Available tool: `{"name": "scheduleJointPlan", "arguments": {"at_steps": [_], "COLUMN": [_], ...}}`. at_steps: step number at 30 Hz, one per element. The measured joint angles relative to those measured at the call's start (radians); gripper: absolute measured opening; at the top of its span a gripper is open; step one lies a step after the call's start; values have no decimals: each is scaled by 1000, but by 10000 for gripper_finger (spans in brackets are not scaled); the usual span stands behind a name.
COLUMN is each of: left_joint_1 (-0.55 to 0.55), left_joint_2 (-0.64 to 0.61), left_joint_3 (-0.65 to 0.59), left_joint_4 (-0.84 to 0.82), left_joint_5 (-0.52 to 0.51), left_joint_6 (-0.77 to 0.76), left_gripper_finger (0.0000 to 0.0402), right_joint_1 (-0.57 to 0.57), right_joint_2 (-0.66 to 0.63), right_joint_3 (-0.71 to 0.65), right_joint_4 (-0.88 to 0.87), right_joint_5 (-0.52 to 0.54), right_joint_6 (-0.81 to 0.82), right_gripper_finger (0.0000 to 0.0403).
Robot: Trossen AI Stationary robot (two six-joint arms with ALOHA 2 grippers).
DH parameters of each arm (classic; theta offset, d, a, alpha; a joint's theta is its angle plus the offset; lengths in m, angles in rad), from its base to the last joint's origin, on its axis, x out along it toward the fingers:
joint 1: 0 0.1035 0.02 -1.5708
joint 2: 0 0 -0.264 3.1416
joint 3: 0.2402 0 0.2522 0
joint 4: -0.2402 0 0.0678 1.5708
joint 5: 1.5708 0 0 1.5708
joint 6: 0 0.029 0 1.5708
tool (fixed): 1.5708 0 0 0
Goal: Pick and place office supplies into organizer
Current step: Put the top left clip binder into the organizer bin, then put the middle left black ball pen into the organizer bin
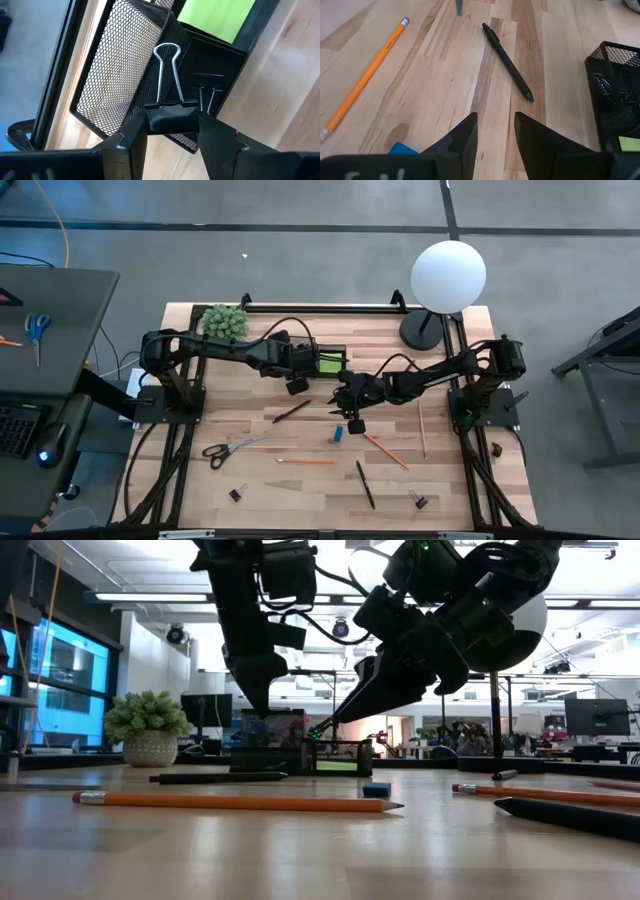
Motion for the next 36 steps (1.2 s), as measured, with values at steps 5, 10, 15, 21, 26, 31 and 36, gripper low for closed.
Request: {"name": "scheduleJointPlan", "arguments": {"at_steps": [5, 10, 15, 21, 26, 31, 36], "left_joint_1": [0, 0, -1, -42, -177, -321, -420], "left_joint_2": [0, 0, 0, -8, -80, -217, -375], "left_joint_3": [0, 0, 0, 3, -108, -270, -432], "left_joint_4": [0, 0, -28, -219, -236, -103, 202], "left_joint_5": [20, 32, 101, 144, 49, 0, 71], "left_joint_6": [-14, -17, -55, -165, -229, -308, -247], "left_gripper_finger": [165, 228, 269, 271, 239, 196, 158], "right_joint_1": [0, 0, 0, 0, 0, 0, 0], "right_joint_2": [0, 0, 0, 0, 0, 1, 1], "right_joint_3": [0, 0, 0, 0, 0, 0, 0], "right_joint_4": [0, 0, 0, 9, 30, 45, 52], "right_joint_5": [0, 0, 0, 0, 0, 2, 2], "right_joint_6": [0, 0, -3, -11, -7, 21, 69], "right_gripper_finger": [121, 121, 121, 121, 121, 121, 121]}}
